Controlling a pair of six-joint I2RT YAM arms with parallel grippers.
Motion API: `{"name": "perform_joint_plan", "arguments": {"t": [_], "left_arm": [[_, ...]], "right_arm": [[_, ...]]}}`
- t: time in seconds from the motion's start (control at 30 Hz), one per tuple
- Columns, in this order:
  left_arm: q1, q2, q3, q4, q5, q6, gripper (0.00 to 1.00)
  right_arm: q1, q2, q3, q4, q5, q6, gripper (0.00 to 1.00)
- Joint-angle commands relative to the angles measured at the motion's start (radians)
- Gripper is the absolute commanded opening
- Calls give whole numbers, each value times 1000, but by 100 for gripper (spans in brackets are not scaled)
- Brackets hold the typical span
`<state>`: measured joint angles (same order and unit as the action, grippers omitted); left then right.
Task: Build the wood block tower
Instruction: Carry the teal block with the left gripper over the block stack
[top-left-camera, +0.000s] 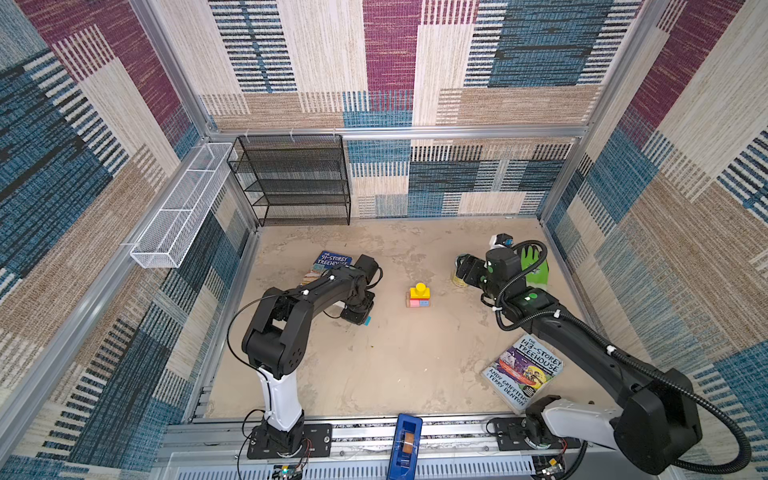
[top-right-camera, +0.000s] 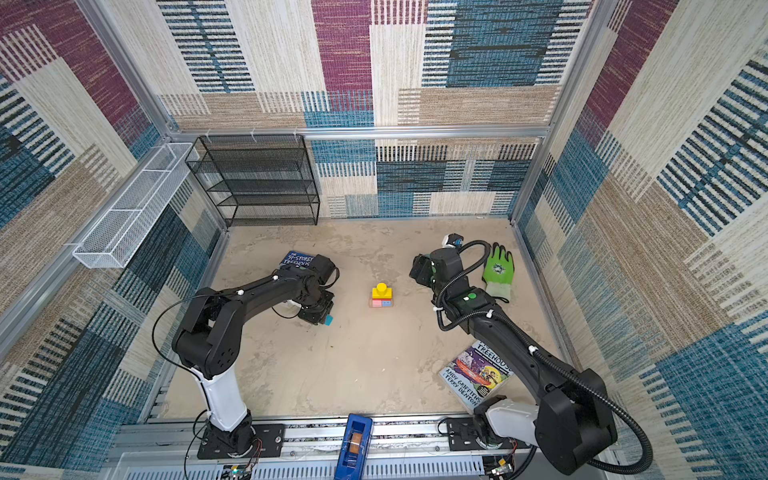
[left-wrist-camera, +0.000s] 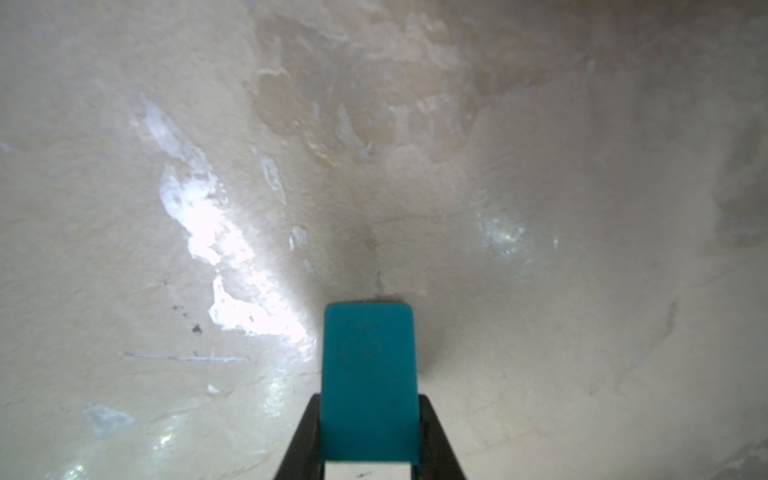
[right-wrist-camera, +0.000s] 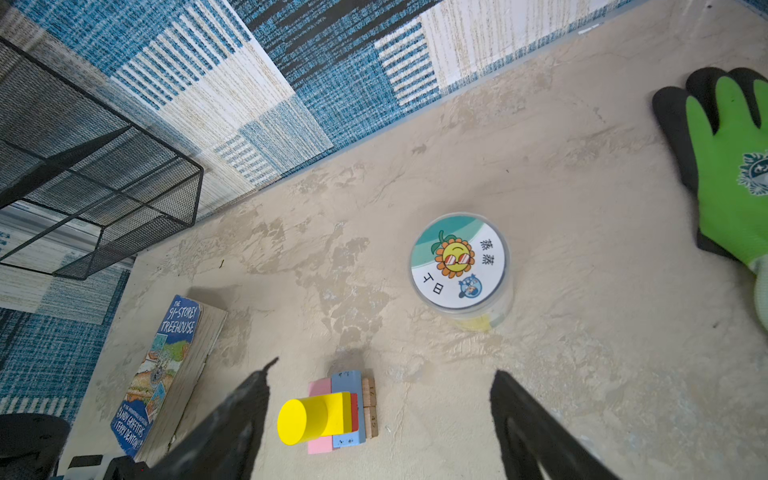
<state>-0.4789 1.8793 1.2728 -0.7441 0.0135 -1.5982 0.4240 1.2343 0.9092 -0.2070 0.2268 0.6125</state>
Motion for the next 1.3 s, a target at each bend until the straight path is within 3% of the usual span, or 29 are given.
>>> {"name": "perform_joint_plan", "arguments": {"t": [0.0, 0.03, 0.17, 0.43, 0.7, 0.9, 1.13, 1.27], "left_arm": [[1, -10, -1, -4, 13, 37, 4], [0, -15, 0, -1, 13, 51, 0], [3, -52, -1, 47, 27, 167, 0], [5, -128, 58, 124, 103, 518, 0], [5, -115, 376, -128, 113, 933, 0], [4, -75, 547, -220, 155, 1123, 0], [2, -45, 695, -226, 370, 1420, 0], [-1, 4, 813, -292, 405, 1581, 0]], "right_arm": [[-1, 0, -2, 19, 0, 4, 85], [-1, 0, -2, 20, -1, 4, 85], [0, 3, 0, 18, -3, -2, 85], [0, 4, 37, -4, -23, -67, 85], [-8, 29, 102, -15, -141, -149, 85], [-39, 41, 135, -32, -216, -168, 85], [-102, 51, 142, -39, -295, -170, 85], [-125, 63, 148, -50, -318, -169, 84]]}}
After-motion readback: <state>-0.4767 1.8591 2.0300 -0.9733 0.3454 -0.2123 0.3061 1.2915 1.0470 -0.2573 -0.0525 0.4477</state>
